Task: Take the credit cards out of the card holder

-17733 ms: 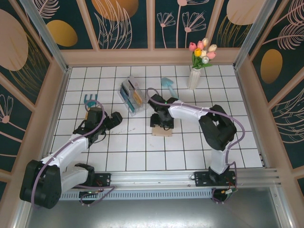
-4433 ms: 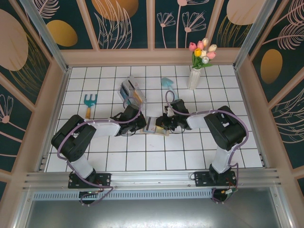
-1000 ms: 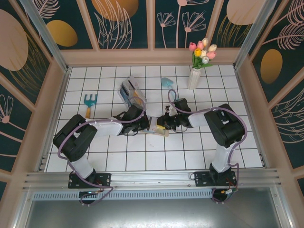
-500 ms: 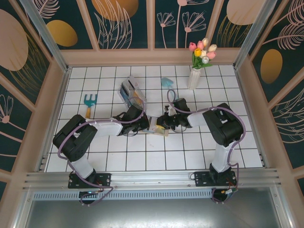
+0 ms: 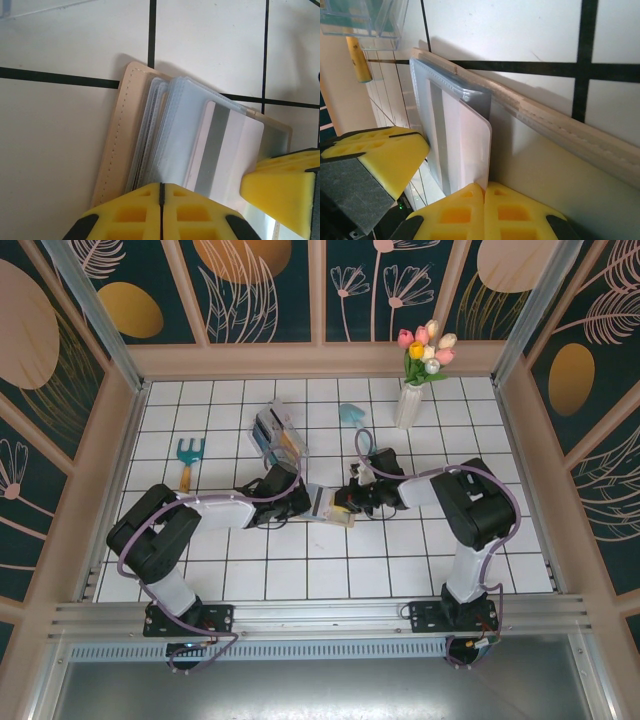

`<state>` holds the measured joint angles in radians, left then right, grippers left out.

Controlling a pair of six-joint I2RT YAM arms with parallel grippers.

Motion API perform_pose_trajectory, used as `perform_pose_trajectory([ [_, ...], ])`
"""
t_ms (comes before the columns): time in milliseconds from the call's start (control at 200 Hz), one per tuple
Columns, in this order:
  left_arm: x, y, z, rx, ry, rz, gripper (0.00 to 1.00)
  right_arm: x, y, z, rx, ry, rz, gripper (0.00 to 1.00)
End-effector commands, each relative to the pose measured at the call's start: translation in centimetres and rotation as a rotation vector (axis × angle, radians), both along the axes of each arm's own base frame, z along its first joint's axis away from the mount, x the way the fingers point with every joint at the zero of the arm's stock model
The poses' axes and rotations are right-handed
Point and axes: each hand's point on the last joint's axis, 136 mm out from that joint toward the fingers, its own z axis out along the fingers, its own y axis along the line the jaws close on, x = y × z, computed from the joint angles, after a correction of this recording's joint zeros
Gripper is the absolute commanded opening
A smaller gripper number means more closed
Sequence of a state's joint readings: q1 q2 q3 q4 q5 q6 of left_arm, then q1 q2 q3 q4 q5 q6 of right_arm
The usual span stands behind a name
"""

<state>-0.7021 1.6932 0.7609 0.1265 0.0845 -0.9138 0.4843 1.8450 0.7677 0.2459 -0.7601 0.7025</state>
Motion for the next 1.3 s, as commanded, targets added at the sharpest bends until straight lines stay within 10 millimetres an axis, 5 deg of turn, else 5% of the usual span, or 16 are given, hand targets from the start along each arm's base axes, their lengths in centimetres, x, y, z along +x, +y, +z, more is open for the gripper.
perform_pose_trajectory([
  [0, -2.2, 2.8, -3.9, 0.124, 0.118, 0.015, 0.06, -1.7, -1.8, -1.8, -0.091, 0.066, -0.004, 0.01],
  [560, -1.8, 2.7, -3.5, 0.133, 0.105, 0.014, 0.05, -1.9, -4.5, -1.0, -0.138, 0.064, -0.020, 0.01],
  [931, -1.2, 1.8, -2.5, 0.109, 0.088, 0.000, 0.06, -1.4, -5.8, 3.8, -0.031, -0.019, -0.050, 0.00],
  [1081, -0.3, 0.3, -0.7, 0.054, 0.056, -0.027, 0.14, -0.7, -5.9, 7.5, 0.062, -0.099, -0.060, 0.00],
  [1296, 2.6, -0.7, 6.6, 0.022, -0.109, -0.042, 0.28, 0.5, -5.7, 12.4, 0.164, -0.222, -0.052, 0.00],
])
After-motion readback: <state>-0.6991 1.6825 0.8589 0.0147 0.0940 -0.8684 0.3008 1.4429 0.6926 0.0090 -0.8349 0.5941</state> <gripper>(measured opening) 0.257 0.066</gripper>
